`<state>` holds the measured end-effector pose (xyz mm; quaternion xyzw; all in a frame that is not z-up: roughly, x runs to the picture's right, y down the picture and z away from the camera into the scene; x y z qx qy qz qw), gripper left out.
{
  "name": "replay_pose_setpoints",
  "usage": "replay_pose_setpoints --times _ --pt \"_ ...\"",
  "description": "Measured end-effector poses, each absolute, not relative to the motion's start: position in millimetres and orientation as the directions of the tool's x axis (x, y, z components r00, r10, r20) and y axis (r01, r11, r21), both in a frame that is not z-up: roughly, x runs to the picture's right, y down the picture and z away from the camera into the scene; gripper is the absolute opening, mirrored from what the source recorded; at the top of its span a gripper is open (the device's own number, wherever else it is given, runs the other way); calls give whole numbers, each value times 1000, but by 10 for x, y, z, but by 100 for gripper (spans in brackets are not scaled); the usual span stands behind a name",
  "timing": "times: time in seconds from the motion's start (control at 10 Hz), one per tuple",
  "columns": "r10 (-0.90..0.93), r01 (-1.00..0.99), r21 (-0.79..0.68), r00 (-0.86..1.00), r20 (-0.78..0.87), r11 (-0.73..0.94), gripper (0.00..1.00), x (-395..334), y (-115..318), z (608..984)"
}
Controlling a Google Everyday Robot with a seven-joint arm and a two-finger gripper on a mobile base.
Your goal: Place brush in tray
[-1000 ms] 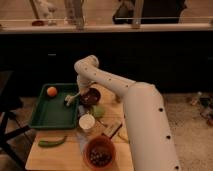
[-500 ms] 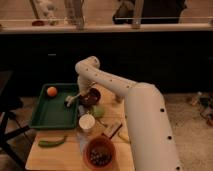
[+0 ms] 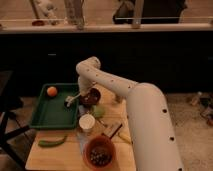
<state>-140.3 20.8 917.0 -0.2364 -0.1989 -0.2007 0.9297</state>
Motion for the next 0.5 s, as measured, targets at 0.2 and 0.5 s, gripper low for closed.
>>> replay_pose_setpoints --times 0.2,0.5 --pt "-296 495 -313 808 509 811 0 -1506 31 8921" --pt "-325 570 -251 717 616 783 0 -1770 -36 8741"
